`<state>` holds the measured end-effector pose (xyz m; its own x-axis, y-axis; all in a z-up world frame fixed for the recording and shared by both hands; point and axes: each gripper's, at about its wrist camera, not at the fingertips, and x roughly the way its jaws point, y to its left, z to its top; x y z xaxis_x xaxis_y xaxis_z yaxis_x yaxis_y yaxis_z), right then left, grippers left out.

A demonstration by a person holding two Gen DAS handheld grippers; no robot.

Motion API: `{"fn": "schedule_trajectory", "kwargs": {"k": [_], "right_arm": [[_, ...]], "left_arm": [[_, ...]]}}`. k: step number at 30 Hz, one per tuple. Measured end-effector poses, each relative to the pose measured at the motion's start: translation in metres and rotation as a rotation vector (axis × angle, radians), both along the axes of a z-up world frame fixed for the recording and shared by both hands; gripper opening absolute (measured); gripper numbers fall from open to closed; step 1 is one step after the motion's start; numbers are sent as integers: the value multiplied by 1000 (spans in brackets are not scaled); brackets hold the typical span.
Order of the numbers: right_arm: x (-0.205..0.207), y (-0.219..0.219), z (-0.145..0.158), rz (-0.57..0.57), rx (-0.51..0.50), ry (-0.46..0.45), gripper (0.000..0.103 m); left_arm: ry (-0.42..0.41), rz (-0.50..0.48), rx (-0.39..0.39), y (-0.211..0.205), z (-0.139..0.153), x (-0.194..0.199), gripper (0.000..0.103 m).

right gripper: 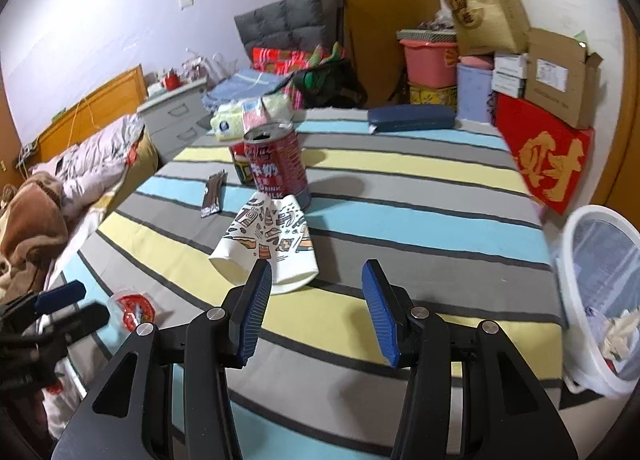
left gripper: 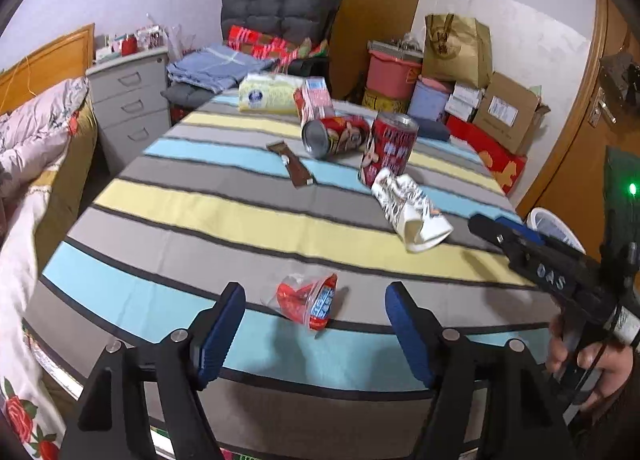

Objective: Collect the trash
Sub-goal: 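Grasp the clear plastic cup with the left tool while the right tool grasps the patterned paper cup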

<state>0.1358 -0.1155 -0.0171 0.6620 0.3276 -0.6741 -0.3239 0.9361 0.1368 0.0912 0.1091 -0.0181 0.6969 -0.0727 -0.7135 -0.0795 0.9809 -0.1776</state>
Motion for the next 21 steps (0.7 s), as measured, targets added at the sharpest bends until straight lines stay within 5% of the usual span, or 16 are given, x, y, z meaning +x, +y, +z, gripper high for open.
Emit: {"fn": "schedule_trajectory", "kwargs": {"k": [21], "right_arm": [[35,27,-21,59,10,152,55]], "left_arm": [[76,10,16,27,-35,28,72]]}}
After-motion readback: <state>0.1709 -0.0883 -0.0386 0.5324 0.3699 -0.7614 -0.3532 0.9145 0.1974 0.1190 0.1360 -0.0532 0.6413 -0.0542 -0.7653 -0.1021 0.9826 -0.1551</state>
